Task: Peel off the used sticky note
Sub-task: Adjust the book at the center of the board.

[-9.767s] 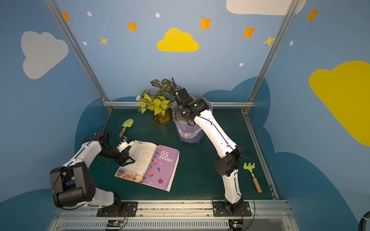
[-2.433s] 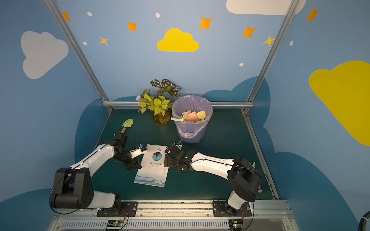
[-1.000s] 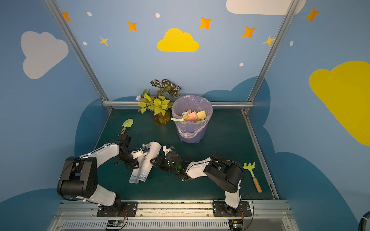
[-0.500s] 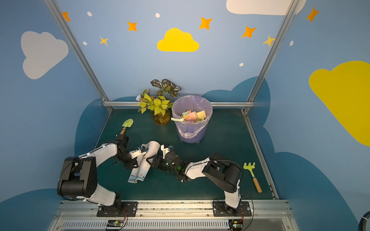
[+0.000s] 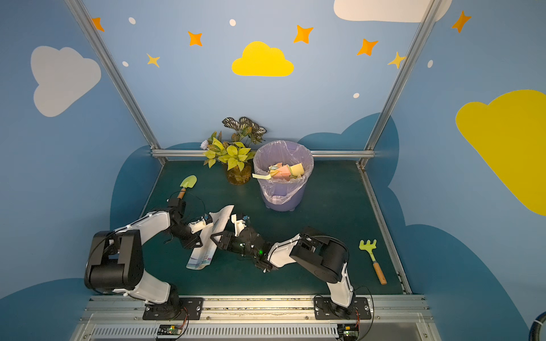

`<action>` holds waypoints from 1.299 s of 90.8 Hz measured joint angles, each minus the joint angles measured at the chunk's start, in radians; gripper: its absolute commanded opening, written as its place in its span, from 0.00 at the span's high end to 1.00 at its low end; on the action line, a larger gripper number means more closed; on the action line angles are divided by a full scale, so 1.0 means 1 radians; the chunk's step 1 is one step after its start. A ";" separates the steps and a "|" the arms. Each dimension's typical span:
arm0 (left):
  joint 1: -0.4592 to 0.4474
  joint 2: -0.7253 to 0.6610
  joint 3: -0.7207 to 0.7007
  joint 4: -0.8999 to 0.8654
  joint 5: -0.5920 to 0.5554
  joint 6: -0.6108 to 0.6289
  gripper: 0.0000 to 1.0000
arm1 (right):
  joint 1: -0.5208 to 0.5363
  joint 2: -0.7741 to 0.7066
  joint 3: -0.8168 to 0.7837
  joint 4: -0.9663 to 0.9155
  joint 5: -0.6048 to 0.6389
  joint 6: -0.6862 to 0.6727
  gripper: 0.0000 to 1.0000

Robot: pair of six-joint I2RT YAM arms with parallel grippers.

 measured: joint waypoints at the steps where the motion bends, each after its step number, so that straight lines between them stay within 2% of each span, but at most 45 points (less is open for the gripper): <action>1: 0.000 0.000 0.000 0.000 0.000 0.000 0.48 | 0.001 -0.004 0.000 -0.011 0.008 -0.002 0.86; 7: 0.004 -0.002 0.000 -0.002 0.005 0.001 0.47 | 0.006 -0.042 0.000 -0.116 0.044 -0.027 1.00; 13: 0.013 -0.006 0.000 -0.012 0.011 0.000 0.43 | 0.020 -0.097 0.002 -0.246 0.097 -0.053 1.00; 22: 0.042 -0.026 0.002 -0.057 0.049 0.002 0.29 | 0.050 -0.188 0.039 -0.492 0.187 -0.101 1.00; 29: 0.071 -0.049 0.021 -0.105 0.083 0.009 0.23 | 0.076 -0.239 0.119 -0.715 0.251 -0.134 1.00; 37: 0.109 -0.078 0.064 -0.152 0.135 0.010 0.19 | 0.104 -0.259 0.280 -1.032 0.336 -0.170 1.00; 53: 0.159 -0.129 0.100 -0.205 0.228 0.027 0.18 | 0.188 -0.218 0.692 -1.695 0.553 -0.209 1.00; 63: 0.162 -0.126 0.100 -0.230 0.257 0.035 0.18 | 0.240 -0.144 0.904 -2.029 0.671 -0.206 1.00; 73: 0.165 -0.124 0.100 -0.244 0.275 0.042 0.19 | 0.266 -0.042 1.059 -2.285 0.748 -0.203 1.00; 81: 0.175 -0.124 0.100 -0.251 0.284 0.047 0.19 | 0.264 0.045 1.128 -2.377 0.773 -0.212 1.00; 91: 0.199 -0.119 0.100 -0.257 0.291 0.055 0.21 | 0.259 0.148 1.154 -2.372 0.757 -0.244 1.00; 103: 0.239 -0.084 0.110 -0.264 0.294 0.067 0.21 | 0.241 0.245 1.154 -2.264 0.683 -0.278 1.00; 118: 0.269 -0.074 0.120 -0.266 0.289 0.078 0.21 | 0.210 0.332 1.157 -2.047 0.531 -0.286 1.00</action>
